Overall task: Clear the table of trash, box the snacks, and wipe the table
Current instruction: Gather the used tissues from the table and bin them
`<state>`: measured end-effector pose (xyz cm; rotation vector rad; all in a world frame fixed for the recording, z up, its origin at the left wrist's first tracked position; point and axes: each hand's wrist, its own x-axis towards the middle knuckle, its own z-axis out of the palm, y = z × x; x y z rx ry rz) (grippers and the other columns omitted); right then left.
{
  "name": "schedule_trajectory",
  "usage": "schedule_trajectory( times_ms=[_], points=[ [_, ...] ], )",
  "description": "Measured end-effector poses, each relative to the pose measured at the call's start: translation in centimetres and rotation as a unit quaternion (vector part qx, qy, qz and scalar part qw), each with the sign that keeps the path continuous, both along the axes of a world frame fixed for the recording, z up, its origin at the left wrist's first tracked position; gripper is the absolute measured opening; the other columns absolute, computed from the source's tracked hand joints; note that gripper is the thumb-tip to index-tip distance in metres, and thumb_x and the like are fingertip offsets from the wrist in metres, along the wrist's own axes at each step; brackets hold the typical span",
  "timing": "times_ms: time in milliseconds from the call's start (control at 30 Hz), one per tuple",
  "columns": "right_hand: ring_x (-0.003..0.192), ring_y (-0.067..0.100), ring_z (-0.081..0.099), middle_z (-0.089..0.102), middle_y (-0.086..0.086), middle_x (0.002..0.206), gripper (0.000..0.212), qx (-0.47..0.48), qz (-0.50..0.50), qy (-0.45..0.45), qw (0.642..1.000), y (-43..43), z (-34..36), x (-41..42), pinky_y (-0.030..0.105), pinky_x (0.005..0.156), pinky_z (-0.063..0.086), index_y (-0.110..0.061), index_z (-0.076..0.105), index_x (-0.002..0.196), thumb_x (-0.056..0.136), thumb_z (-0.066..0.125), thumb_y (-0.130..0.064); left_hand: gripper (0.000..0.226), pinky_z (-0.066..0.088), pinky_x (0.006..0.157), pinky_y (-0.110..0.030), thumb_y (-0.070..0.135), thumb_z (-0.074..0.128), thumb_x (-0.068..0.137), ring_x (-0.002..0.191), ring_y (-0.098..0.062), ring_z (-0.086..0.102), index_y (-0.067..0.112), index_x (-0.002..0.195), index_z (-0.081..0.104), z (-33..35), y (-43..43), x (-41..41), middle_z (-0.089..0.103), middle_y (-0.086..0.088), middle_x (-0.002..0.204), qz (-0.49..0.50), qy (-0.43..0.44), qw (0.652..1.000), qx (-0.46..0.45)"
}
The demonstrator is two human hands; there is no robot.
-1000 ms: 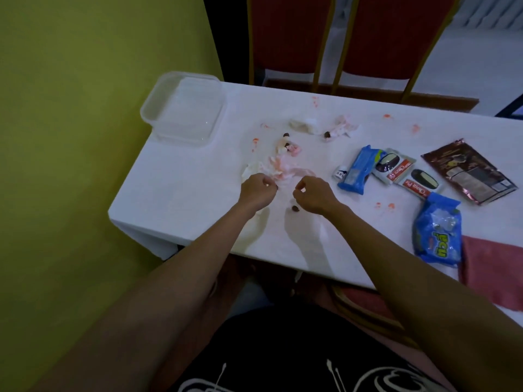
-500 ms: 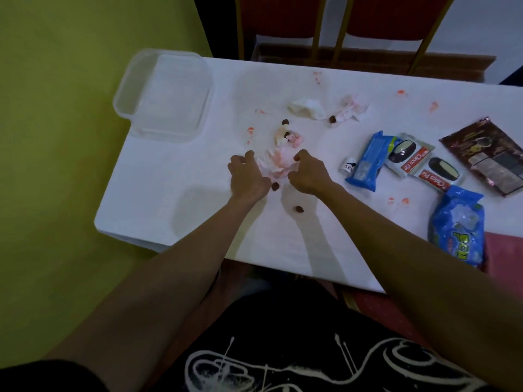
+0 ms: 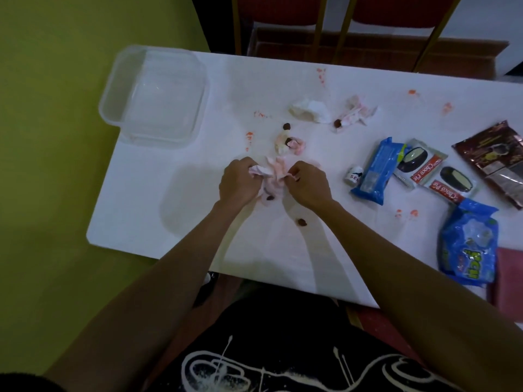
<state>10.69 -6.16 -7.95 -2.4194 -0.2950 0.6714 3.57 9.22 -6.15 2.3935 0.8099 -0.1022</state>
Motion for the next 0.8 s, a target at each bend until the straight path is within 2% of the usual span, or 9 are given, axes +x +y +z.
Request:
schedule_trajectory(
  times_ms=[133, 200, 267, 367, 467, 567, 667, 733, 800],
  points=[
    [0.094, 0.017, 0.063, 0.069, -0.001, 0.104, 0.017, 0.031, -0.038, -0.002, 0.999, -0.8, 1.5, 1.3, 0.031, 0.081, 0.051, -0.020, 0.065, 0.103, 0.095, 0.062, -0.034, 0.014, 0.041, 0.062, -0.014, 0.018, 0.071, 0.085, 0.081, -0.018, 0.063, 0.010, 0.095, 0.077, 2.2, 0.5, 0.4, 0.072, -0.004, 0.092, 0.021, -0.079, 0.996, -0.028],
    [0.092, 0.015, 0.060, 0.066, -0.003, 0.101, 0.018, 0.036, -0.041, 0.001, 0.999, -1.2, 2.4, 2.0, 0.029, 0.079, 0.048, -0.019, 0.065, 0.102, 0.095, 0.063, -0.035, 0.016, 0.034, 0.059, 0.001, 0.011, 0.071, 0.083, 0.080, -0.012, 0.060, 0.010, 0.098, 0.077, 3.1, 0.6, 0.5, 0.070, 0.001, 0.091, 0.021, -0.098, 0.994, -0.039],
    [0.088, 0.013, 0.057, 0.061, -0.006, 0.096, 0.019, 0.037, -0.043, 0.002, 0.998, -1.6, 3.3, 2.5, 0.025, 0.073, 0.043, -0.017, 0.066, 0.099, 0.094, 0.065, -0.035, 0.021, 0.034, 0.062, 0.006, 0.011, 0.071, 0.083, 0.083, -0.010, 0.060, 0.011, 0.103, 0.076, 3.5, 0.8, 0.6, 0.072, 0.003, 0.096, 0.029, -0.100, 0.993, -0.052],
    [0.083, 0.016, 0.058, 0.063, -0.002, 0.088, 0.019, 0.040, -0.065, 0.012, 0.997, -2.2, 4.0, 2.7, 0.020, 0.059, 0.038, -0.011, 0.066, 0.093, 0.092, 0.065, -0.030, 0.018, 0.042, 0.065, -0.006, 0.019, 0.071, 0.085, 0.081, -0.014, 0.065, 0.012, 0.100, 0.076, 3.9, 0.9, 0.9, 0.075, -0.002, 0.094, 0.038, -0.077, 0.994, -0.064],
    [0.081, 0.017, 0.060, 0.065, 0.002, 0.087, 0.020, 0.060, -0.098, 0.029, 0.993, -2.6, 4.5, 2.6, 0.021, 0.060, 0.042, -0.007, 0.066, 0.094, 0.089, 0.063, -0.027, 0.023, 0.045, 0.064, -0.026, 0.027, 0.067, 0.087, 0.074, -0.021, 0.064, 0.005, 0.083, 0.073, 4.4, 0.7, 1.0, 0.072, -0.013, 0.081, 0.033, -0.064, 0.995, -0.073],
    [0.082, 0.020, 0.064, 0.069, 0.004, 0.087, 0.020, 0.101, -0.132, 0.042, 0.985, -2.9, 5.3, 2.5, 0.029, 0.065, 0.050, -0.006, 0.066, 0.094, 0.088, 0.064, -0.025, 0.030, 0.040, 0.062, -0.028, 0.030, 0.062, 0.090, 0.067, -0.020, 0.056, 0.003, 0.079, 0.068, 5.1, 0.3, 1.2, 0.066, -0.015, 0.075, 0.037, -0.065, 0.995, -0.067],
    [0.084, 0.023, 0.068, 0.070, 0.005, 0.088, 0.019, 0.138, -0.140, 0.058, 0.979, -2.8, 5.9, 2.5, 0.042, 0.078, 0.060, -0.009, 0.066, 0.094, 0.087, 0.065, -0.026, 0.029, 0.044, 0.067, -0.026, 0.035, 0.058, 0.093, 0.071, -0.018, 0.056, 0.008, 0.086, 0.066, 5.6, 0.0, 1.5, 0.061, -0.001, 0.072, 0.041, -0.078, 0.991, -0.096],
    [0.084, 0.021, 0.068, 0.069, 0.004, 0.096, 0.019, 0.154, -0.136, 0.066, 0.976, -2.5, 6.2, 2.4, 0.046, 0.081, 0.061, -0.011, 0.064, 0.098, 0.087, 0.066, -0.027, 0.026, 0.057, 0.076, -0.035, 0.040, 0.054, 0.095, 0.079, -0.023, 0.063, 0.015, 0.090, 0.061, 5.9, -0.3, 1.6, 0.063, 0.000, 0.079, 0.040, -0.093, 0.983, -0.151],
    [0.091, 0.020, 0.067, 0.064, 0.003, 0.114, 0.024, 0.167, -0.132, 0.081, 0.974, -2.1, 6.6, 2.2, 0.045, 0.082, 0.061, -0.018, 0.060, 0.107, 0.087, 0.066, -0.028, 0.023, 0.060, 0.079, -0.045, 0.044, 0.049, 0.096, 0.085, -0.026, 0.065, 0.022, 0.093, 0.058, 6.2, -1.0, 1.6, 0.064, -0.002, 0.086, 0.031, -0.095, 0.976, -0.192]
  ],
)
